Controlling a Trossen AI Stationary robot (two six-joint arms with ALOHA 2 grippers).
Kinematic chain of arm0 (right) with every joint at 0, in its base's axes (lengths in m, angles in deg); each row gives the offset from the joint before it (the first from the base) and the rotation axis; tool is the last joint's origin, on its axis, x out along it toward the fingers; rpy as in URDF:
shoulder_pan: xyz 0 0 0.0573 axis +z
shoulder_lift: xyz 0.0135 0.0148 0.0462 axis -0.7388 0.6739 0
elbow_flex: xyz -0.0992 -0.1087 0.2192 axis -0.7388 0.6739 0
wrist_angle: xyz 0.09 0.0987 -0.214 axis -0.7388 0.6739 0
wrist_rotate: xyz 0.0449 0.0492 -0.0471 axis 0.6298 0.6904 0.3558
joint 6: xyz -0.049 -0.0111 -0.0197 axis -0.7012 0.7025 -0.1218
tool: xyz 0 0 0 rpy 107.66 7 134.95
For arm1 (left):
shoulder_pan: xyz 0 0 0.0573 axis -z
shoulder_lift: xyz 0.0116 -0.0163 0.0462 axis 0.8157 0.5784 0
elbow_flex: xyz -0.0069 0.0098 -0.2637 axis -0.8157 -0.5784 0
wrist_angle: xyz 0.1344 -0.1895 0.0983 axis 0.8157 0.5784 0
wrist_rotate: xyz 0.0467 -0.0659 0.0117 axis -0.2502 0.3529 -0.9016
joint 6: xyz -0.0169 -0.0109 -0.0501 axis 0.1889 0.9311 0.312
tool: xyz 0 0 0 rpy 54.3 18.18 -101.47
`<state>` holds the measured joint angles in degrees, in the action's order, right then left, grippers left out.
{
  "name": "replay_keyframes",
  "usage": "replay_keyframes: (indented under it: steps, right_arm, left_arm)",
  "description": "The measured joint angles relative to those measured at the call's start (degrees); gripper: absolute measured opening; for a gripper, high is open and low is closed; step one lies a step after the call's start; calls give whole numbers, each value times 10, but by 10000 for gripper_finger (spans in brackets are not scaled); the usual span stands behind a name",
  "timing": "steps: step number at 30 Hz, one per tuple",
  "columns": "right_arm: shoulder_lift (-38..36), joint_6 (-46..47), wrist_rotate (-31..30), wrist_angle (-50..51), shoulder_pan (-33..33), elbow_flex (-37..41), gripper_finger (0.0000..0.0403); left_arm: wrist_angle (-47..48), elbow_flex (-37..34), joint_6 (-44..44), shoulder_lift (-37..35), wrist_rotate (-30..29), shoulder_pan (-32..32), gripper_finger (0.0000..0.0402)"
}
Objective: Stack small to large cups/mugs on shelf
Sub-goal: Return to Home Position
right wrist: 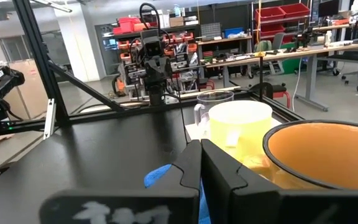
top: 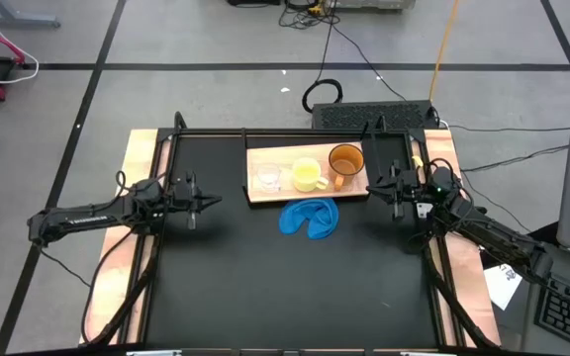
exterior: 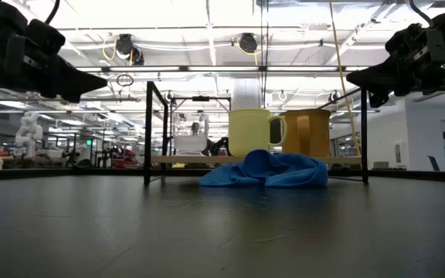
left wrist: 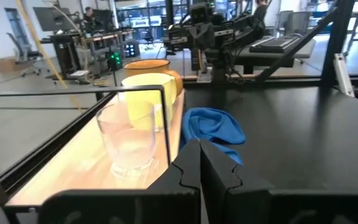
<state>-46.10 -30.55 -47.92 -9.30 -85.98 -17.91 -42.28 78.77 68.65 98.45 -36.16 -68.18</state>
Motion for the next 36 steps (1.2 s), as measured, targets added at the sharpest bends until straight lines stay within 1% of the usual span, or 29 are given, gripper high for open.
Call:
replay_keyframes:
  steps: [6, 11, 19, 36]
  right_arm:
    - [0, -2, 0, -2, 0, 0, 0]
    - [0, -4, 0, -3, 0, 0, 0]
    - [0, 1, 0, -3, 0, 0, 0]
    - [0, 6, 0, 0, 0, 0, 0]
  left_arm:
    - [2, 0, 3, 1, 30, 1, 5]
    - [5, 0, 28, 2, 30, 1, 2]
    - [5, 0, 28, 2, 29, 1, 24]
    - [4, 1, 28, 2, 28, 1, 26]
